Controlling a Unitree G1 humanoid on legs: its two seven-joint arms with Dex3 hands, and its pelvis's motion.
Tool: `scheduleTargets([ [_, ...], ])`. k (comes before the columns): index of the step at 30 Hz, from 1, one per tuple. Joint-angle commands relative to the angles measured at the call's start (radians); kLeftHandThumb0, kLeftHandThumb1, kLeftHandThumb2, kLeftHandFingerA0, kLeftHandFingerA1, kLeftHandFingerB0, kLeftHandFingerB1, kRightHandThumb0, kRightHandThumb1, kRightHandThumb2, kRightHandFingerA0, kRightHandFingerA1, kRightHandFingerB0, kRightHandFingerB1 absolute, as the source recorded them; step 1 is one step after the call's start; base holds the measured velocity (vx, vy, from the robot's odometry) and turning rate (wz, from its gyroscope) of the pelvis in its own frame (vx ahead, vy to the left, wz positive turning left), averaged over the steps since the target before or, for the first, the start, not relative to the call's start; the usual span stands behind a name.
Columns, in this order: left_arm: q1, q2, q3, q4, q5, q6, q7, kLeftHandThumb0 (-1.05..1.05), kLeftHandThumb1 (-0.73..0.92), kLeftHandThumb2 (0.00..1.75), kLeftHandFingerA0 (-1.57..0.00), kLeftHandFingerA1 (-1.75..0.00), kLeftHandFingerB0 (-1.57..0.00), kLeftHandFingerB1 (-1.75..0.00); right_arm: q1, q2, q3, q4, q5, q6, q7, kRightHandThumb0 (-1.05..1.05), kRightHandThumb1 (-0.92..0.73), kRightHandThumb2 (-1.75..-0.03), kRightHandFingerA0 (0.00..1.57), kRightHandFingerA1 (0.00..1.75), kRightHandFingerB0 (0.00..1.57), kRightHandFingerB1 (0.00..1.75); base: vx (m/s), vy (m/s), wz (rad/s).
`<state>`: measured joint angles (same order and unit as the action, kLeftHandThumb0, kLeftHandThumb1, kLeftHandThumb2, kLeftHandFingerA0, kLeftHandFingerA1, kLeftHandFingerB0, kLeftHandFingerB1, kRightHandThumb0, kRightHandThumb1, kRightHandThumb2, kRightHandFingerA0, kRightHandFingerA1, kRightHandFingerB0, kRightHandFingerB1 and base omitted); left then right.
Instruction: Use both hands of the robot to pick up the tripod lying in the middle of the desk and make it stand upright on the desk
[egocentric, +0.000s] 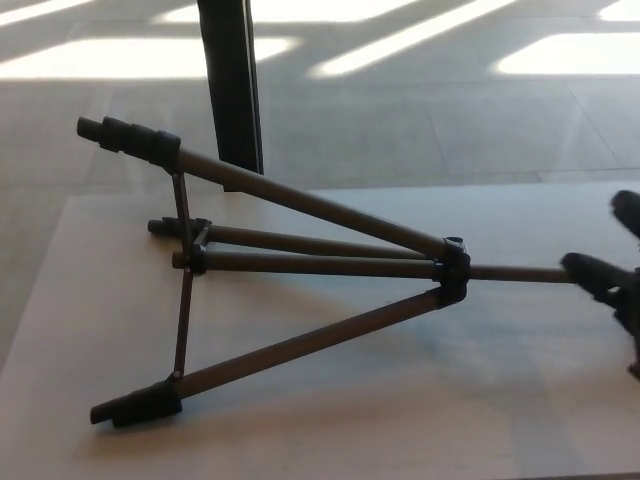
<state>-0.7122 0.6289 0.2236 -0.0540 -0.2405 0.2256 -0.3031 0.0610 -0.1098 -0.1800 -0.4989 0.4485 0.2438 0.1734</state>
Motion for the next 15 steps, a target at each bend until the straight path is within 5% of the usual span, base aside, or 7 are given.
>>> scheduleTargets([
  [1,-0.192,0.074,-0.335,0.023,0.264,-0.087,-0.199,-0.81,0.75,0.63,-0.41,-0.52,-0.34,-0.39,0.023,0.072,0.273,-0.060,-0.038,0.161,-0.058,-0.78,-0.61,-0.76,0.38,0.62,0.37,0.46,0.00,0.000,0.00],
  [3,-0.220,0.070,-0.409,-0.010,0.298,-0.029,-0.215,-0.85,0.61,0.75,-0.35,-0.55,-0.32,-0.42,0.032,0.078,0.318,-0.046,-0.075,0.149,-0.063,-0.73,-0.73,-0.62,0.41,0.60,0.38,0.44,0.00,0.000,0.00],
  [4,-0.239,0.068,-0.455,-0.016,0.329,-0.020,-0.232,-0.74,0.71,0.62,-0.35,-0.50,-0.35,-0.38,0.031,0.092,0.343,-0.024,-0.081,0.141,-0.062,-0.76,-0.72,-0.61,0.38,0.66,0.38,0.46,0.00,0.000,0.00],
  [10,-0.283,0.054,-0.611,-0.021,0.439,-0.017,-0.249,-0.75,0.70,0.61,-0.36,-0.47,-0.36,-0.36,0.062,0.121,0.433,0.012,-0.109,0.143,-0.085,-0.76,-0.71,-0.62,0.43,0.64,0.44,0.44,0.00,0.000,0.00],
  [11,-0.284,0.051,-0.629,-0.012,0.463,-0.042,-0.238,-0.77,0.56,0.98,-0.38,-0.59,-0.25,-0.47,0.065,0.122,0.444,0.020,-0.112,0.146,-0.088,-0.76,-0.71,-0.62,0.43,0.64,0.45,0.45,0.00,0.000,0.00],
  [12,-0.284,0.046,-0.649,0.006,0.492,-0.088,-0.222,-0.75,0.70,0.61,-0.44,-0.50,-0.37,-0.40,0.071,0.127,0.458,0.029,-0.112,0.154,-0.092,-0.75,-0.71,-0.62,0.43,0.66,0.44,0.46,0.00,0.000,0.00],
  [15,-0.298,0.052,-0.700,0.032,0.559,-0.165,-0.200,-0.82,0.64,0.69,-0.40,-0.54,-0.33,-0.41,0.074,0.125,0.489,0.047,-0.127,0.162,-0.095,-0.74,-0.73,-0.62,0.40,0.66,0.42,0.47,0.00,0.000,0.00],
])
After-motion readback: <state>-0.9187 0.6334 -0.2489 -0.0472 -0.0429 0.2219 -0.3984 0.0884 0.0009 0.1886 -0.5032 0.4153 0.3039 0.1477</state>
